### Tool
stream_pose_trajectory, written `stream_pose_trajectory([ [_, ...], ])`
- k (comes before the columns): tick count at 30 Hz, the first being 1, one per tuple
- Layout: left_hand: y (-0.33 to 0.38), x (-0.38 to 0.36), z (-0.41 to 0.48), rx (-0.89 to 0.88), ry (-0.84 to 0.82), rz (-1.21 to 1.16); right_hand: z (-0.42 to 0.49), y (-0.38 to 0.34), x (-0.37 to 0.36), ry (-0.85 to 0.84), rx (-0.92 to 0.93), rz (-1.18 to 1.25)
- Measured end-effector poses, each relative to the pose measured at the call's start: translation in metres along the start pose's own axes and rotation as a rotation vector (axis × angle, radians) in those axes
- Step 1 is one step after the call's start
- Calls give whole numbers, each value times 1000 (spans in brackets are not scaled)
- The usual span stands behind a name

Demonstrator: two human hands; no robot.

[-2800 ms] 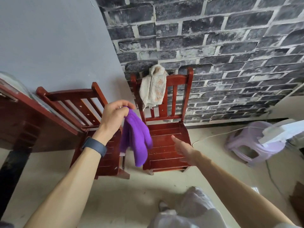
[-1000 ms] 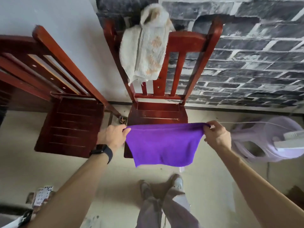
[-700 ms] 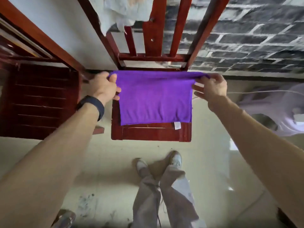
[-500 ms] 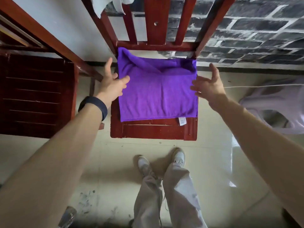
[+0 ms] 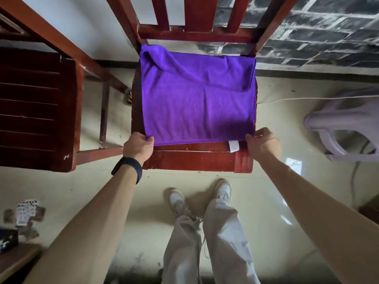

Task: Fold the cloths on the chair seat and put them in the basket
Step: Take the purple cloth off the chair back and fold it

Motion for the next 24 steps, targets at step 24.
stream_pose_trajectory([
  [24, -35, -2, -36, 271, -245, -936, -13, 35, -14, -42, -282, 767],
])
Point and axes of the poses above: each hand's wrist, its own z-axis towards the middle knuckle, its own x-axis out of the back of the hand, y = z × x, the point moved 10 cm from there along z, towards the middle knuckle, and after that the axes turned 4 degrees about x, right-handed, at the moved point
